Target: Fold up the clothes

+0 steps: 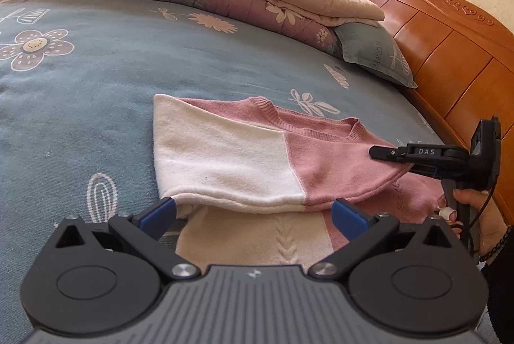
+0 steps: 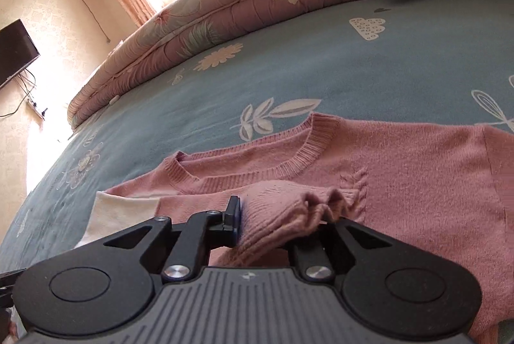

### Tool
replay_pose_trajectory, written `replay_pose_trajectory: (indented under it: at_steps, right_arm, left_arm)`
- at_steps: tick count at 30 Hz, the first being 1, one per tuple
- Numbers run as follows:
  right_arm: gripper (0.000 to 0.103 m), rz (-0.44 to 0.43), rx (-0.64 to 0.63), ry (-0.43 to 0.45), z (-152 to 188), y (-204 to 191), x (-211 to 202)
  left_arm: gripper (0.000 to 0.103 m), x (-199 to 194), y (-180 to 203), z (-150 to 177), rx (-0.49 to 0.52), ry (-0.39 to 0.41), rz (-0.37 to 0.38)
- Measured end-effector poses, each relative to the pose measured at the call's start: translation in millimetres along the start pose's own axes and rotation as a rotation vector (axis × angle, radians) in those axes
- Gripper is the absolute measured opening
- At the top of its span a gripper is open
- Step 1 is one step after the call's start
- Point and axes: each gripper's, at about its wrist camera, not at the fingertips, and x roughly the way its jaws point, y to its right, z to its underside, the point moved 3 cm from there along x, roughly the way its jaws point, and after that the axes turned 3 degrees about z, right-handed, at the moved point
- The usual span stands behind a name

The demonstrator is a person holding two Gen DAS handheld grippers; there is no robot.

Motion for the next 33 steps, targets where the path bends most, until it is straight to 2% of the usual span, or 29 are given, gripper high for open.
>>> replay_pose_trajectory:
  at_steps: [2, 5, 7, 9, 11, 13, 15, 16, 18, 20, 21, 24, 26, 28, 31, 33]
  right_arm:
    - [0.021, 0.004, 0.069, -0.007, 9.9, 12.5, 0.3]
    - [0.035, 0.046, 0.158, 0.035, 13.5, 24.9, -19.4]
    - [0.064, 0.093, 0.173, 0.075, 9.9, 27.3, -35.6]
    - [0.076, 0.109, 0.146, 0.119, 2.2, 21.1, -50.0]
    - [0.080, 0.100, 0.112, 0.163, -5.3, 9.3, -61.0]
    - [0.095, 0.039, 0.080, 0.174, -11.2, -6.2, -62.9]
    - [0.098, -0.040, 0.053, 0.136, -11.4, -20.3, -52.2]
    - [0.098, -0.051, 0.045, 0.108, -9.1, -23.5, -43.0]
    - [0.098, -0.024, 0.038, 0.047, -2.5, -22.4, -21.0]
    - [0.097, 0.041, 0.039, -0.001, 1.8, -11.6, -2.9]
    - [0.094, 0.055, 0.041, 0.014, 0.6, -10.9, -4.8]
    - [0.097, 0.086, 0.040, 0.062, -3.3, -11.3, -12.1]
    - [0.101, 0.055, 0.005, 0.073, -4.1, -20.3, -17.4]
    - [0.103, 0.065, -0.031, 0.030, -1.4, -27.8, -10.9]
    - [0.103, 0.174, -0.084, -0.071, 8.9, -40.5, 6.0]
    - [0.103, 0.163, -0.197, -0.054, 15.8, -65.5, 3.4]
  left_arm:
    - [0.102, -2.1, -0.6, -1.5, -0.004, 0.005, 0.001]
    - [0.102, -5.6, -2.6, -4.1, -0.013, 0.012, -0.004]
    - [0.102, -7.6, -3.8, -5.1, -0.011, 0.010, -0.024]
    - [0.102, -9.8, -5.3, -6.1, -0.003, 0.009, -0.046]
    - [0.102, -12.1, -7.1, -6.1, -0.004, 0.010, -0.061]
    - [0.102, -13.5, -10.0, -6.5, -0.013, 0.011, -0.064]
    - [0.102, -14.2, -13.1, -6.7, -0.023, 0.012, -0.067]
    - [0.102, -14.4, -14.3, -6.9, -0.026, 0.011, -0.069]
    - [0.102, -14.8, -15.6, -7.1, -0.031, 0.012, -0.072]
    - [0.102, -15.3, -16.5, -7.4, -0.035, 0.013, -0.069]
    - [0.102, -15.9, -16.8, -7.6, -0.036, 0.013, -0.067]
    - [0.102, -17.4, -18.1, -8.0, -0.039, 0.016, -0.066]
    - [0.102, -17.4, -18.9, -8.5, -0.047, 0.014, -0.069]
    - [0.102, -18.7, -19.6, -8.7, -0.045, 0.009, -0.071]
    - [0.102, -23.6, -22.4, -11.3, -0.035, 0.006, -0.072]
    - [0.102, -28.3, -26.4, -13.8, -0.043, 0.015, -0.070]
